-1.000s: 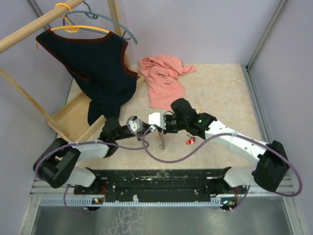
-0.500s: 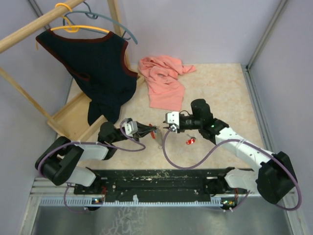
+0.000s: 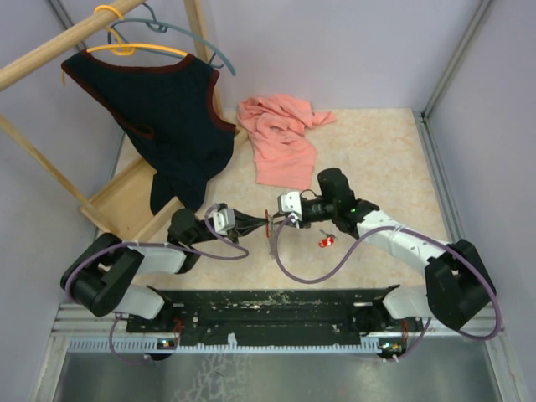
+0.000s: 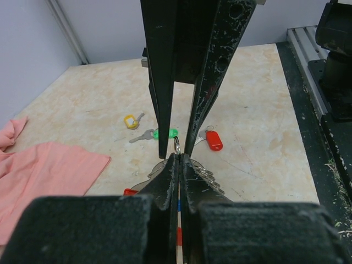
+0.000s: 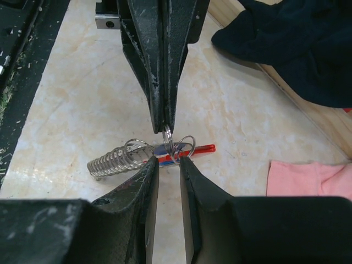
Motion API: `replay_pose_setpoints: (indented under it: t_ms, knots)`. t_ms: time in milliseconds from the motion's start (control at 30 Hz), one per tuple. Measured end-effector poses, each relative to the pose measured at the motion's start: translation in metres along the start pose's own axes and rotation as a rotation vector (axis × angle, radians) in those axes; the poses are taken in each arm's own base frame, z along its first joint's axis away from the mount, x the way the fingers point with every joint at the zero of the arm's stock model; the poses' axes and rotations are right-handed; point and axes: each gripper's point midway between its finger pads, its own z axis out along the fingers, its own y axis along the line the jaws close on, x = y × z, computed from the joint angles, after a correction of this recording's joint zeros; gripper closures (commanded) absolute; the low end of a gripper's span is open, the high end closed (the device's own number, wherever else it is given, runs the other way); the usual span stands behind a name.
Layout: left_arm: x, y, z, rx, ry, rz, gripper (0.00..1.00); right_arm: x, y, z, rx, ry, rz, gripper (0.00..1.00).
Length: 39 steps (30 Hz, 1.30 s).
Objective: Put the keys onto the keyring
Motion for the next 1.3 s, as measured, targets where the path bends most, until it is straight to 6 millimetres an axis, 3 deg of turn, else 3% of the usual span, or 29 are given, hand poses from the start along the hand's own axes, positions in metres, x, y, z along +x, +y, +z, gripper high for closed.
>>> replay_pose_setpoints:
  t_ms: [233, 367, 433, 700, 867, 1000, 1300]
  knots:
    - [0.002, -0.002, 0.000, 0.010, 0.004, -0.005, 1.00, -0.012, -0.009, 0.000, 0.010, -0.030, -0.033, 0.81]
    - [0.002, -0.002, 0.000, 0.012, 0.004, -0.005, 1.00, -0.013, -0.007, 0.001, 0.001, -0.036, -0.031, 0.97]
    - [0.002, -0.002, 0.000, 0.012, 0.004, -0.005, 0.99, -0.013, -0.006, 0.001, -0.007, -0.035, -0.025, 1.00]
    - [0.008, 0.002, 0.000, -0.001, 0.036, 0.005, 0.70, -0.016, -0.012, -0.006, -0.012, 0.026, -0.012, 1.00]
    - [0.013, 0.009, -0.001, -0.025, 0.088, 0.016, 0.63, -0.026, -0.026, -0.010, 0.024, 0.163, -0.037, 1.00]
    - [0.013, 0.013, -0.002, -0.039, 0.104, 0.029, 0.62, -0.030, -0.025, -0.001, 0.009, 0.299, -0.056, 1.00]
    - [0.017, 0.012, -0.003, -0.037, 0.118, 0.025, 0.62, -0.009, -0.016, 0.000, -0.011, 0.588, -0.075, 1.00]
